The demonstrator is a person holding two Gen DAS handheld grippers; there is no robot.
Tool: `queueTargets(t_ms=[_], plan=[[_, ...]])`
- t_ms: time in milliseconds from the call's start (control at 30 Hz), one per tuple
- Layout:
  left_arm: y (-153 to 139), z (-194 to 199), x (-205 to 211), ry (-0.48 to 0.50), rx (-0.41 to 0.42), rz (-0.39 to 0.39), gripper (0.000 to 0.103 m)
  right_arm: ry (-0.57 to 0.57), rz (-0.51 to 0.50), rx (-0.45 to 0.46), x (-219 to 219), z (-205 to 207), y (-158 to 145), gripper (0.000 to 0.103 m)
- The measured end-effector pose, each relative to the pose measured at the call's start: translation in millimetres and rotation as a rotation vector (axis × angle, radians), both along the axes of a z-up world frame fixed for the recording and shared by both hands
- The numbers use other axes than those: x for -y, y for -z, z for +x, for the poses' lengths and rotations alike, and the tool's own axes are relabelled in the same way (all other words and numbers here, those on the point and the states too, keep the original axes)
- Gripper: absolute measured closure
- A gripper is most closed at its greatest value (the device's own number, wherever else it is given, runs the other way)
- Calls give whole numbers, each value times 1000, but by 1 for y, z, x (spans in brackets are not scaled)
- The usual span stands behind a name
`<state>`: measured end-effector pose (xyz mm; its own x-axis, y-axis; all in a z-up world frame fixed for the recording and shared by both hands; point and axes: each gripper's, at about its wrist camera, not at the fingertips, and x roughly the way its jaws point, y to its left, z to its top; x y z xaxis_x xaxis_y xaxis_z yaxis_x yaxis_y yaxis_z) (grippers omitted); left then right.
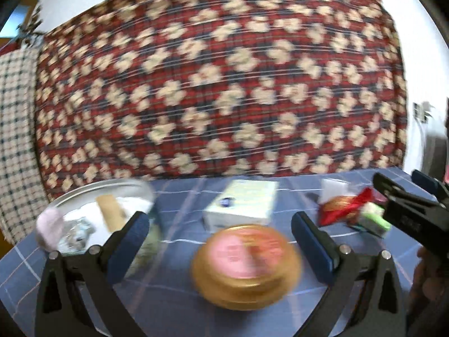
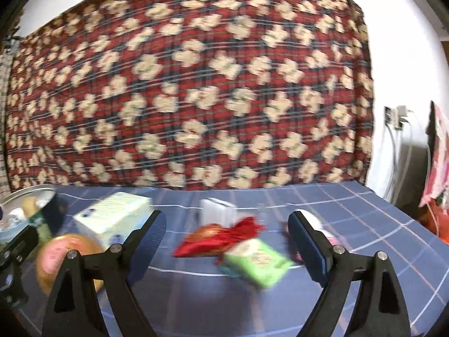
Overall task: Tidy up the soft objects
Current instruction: 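Withdraw both grippers from the tin back toward the remaining items, then grasp the pink-trimmed white towel roll with the right gripper while the left grasps the green tissue pack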
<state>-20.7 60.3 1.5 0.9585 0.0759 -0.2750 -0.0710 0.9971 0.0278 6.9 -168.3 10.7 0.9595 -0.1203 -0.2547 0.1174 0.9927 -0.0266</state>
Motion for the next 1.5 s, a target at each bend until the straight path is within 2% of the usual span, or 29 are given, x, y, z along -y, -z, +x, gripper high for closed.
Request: queueTargets(t_ms=[133, 267, 467, 700, 967, 1167, 1200, 1233, 1267, 1400, 1500], plan=[[-1, -3, 43, 88, 11, 34, 0, 69, 20, -19, 38, 2, 1, 13], [0, 1, 77, 150, -15, 31, 0, 127, 23, -19, 71, -1, 0, 13], [1, 13, 112, 196, -59, 22, 0, 165, 18, -54, 105, 7, -1, 13], [7, 33, 148, 274, -167, -24, 0, 81, 55, -241, 132, 50, 11, 13], [17, 53, 165, 258, -275, -96, 0, 48, 27, -427, 140, 108, 32, 13], [25, 69, 170, 245, -361, -159, 0, -9, 68, -516, 144, 126, 44, 33], [27, 72, 171, 245, -376, -170, 0, -19, 78, -531, 145, 127, 47, 41], [28, 74, 173, 244, -391, -180, 0, -32, 90, -543, 146, 129, 49, 58], [30, 77, 175, 241, -404, -189, 0, -43, 100, -553, 148, 129, 51, 62], [33, 82, 185, 237, -427, -211, 0, -63, 120, -540, 153, 124, 50, 67], [34, 84, 193, 237, -439, -217, 1, -7, 116, -452, 164, 108, 40, 68]])
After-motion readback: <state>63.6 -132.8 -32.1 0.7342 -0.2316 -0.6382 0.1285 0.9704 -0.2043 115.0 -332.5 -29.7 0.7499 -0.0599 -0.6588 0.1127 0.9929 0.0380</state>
